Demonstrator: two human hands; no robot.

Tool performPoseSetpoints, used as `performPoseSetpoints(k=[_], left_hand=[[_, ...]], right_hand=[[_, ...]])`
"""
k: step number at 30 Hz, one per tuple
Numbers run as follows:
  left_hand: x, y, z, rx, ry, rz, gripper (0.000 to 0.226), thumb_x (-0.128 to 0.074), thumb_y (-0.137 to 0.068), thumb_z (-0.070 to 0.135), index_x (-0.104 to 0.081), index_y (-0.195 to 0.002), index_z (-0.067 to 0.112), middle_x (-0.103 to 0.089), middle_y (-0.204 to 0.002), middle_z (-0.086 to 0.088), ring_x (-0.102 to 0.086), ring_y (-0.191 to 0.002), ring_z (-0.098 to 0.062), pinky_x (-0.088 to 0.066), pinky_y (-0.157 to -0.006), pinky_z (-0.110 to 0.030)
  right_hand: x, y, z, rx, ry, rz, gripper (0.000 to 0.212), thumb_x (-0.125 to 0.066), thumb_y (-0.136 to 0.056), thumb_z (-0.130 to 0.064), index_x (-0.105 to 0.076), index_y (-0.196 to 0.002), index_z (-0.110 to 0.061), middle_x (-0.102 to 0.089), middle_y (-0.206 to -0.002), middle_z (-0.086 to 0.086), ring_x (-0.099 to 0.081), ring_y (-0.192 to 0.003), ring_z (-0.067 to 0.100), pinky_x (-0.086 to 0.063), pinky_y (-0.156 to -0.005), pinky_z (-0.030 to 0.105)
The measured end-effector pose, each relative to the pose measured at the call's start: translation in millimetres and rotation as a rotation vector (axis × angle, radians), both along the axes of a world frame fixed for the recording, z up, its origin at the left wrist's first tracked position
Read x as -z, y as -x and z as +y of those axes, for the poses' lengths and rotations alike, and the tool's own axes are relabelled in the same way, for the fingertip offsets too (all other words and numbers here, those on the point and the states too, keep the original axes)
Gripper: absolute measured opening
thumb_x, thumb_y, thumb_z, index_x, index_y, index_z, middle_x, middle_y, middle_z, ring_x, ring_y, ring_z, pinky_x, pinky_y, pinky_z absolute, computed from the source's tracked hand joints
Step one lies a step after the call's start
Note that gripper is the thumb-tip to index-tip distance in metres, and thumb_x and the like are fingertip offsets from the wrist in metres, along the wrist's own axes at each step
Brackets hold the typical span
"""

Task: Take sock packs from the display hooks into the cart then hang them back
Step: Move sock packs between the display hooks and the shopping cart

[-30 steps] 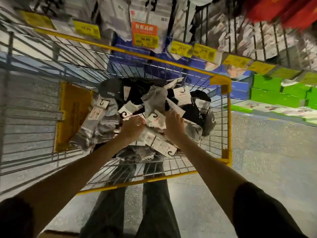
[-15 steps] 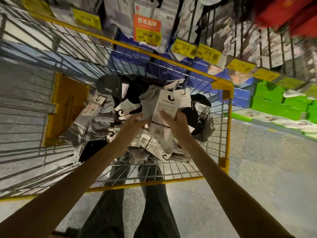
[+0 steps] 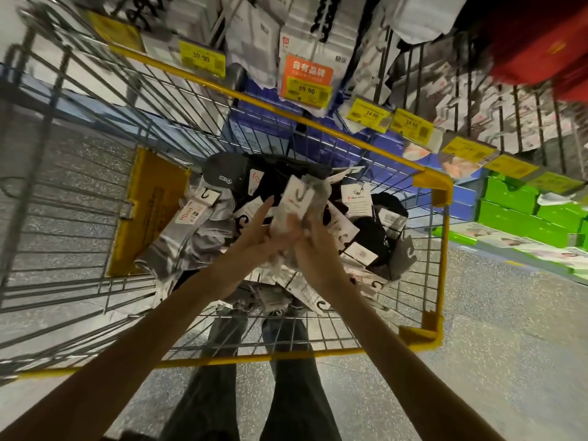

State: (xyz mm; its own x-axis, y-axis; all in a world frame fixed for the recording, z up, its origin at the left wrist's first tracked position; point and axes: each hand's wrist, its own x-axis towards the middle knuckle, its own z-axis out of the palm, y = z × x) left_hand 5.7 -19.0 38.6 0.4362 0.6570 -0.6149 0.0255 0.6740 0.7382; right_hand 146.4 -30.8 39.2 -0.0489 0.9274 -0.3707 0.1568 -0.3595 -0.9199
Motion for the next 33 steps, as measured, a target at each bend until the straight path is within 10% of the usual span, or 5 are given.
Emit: performPoseSetpoints(k=[7, 9, 14, 18, 33], left_hand=[[25, 27, 0, -0.119, 0.074, -0.027, 0.081, -0.08, -0.069, 0.053, -0.051, -0.13, 0.009, -0.071, -0.095, -0.003, -0.069, -0.09, -0.025, -0.057, -0.075, -0.035], [29, 32, 2, -0.228, 0.108, -0.089, 0.032, -0.062, -0.083, 0.044, -0.073, -0.099, 0.019, -0.073, -0.088, -0.001, -0.07, -0.085, -0.02, -0.057, -0.075, -0.032], [31, 41, 13, -0.477, 0.299, -0.294, 0.054, -0.03, -0.102, 0.033, -0.077, -0.078, 0.02, -0.069, -0.079, -0.006, -0.071, -0.072, -0.019, -0.06, -0.063, -0.029], [37, 51, 18, -0.545, 0.355, -0.298, 0.05, -0.032, -0.102, 0.035, -0.074, -0.082, 0.017, -0.069, -0.076, -0.005, -0.07, -0.067, -0.017, -0.059, -0.06, -0.028], [56, 73, 13, -0.509, 0.439, -0.064, 0.019, -0.055, -0.091, 0.03, -0.07, -0.089, 0.017, -0.071, -0.087, -0.006, -0.07, -0.073, -0.021, -0.057, -0.069, -0.032]], right_hand=[[-14, 5, -3, -0.208, 0.496, 0.453, 0.045, -0.033, -0.096, -0.056, -0.067, -0.112, -0.031, -0.068, -0.113, -0.002, -0.066, -0.107, 0.017, -0.053, -0.095, 0.035], [-1, 4, 0, -0.19, 0.4, 0.286, 0.036, -0.042, -0.102, -0.038, -0.064, -0.117, -0.013, -0.069, -0.111, 0.007, -0.068, -0.104, 0.021, -0.055, -0.093, 0.038], [52, -21, 18, 0.112, 0.165, -0.362, 0.033, -0.062, -0.092, -0.021, -0.054, -0.123, -0.013, -0.064, -0.108, 0.002, -0.061, -0.086, 0.008, -0.048, -0.066, 0.027], [104, -32, 25, 0.163, 0.371, -0.549, 0.067, -0.075, -0.077, -0.02, -0.04, -0.133, -0.01, -0.055, -0.12, 0.015, -0.057, -0.104, 0.029, -0.051, -0.086, 0.046], [109, -30, 23, 0.115, 0.267, -0.436, 0.026, -0.071, -0.084, -0.015, -0.054, -0.102, -0.008, -0.058, -0.083, 0.0, -0.056, -0.075, 0.02, -0.043, -0.06, 0.03]])
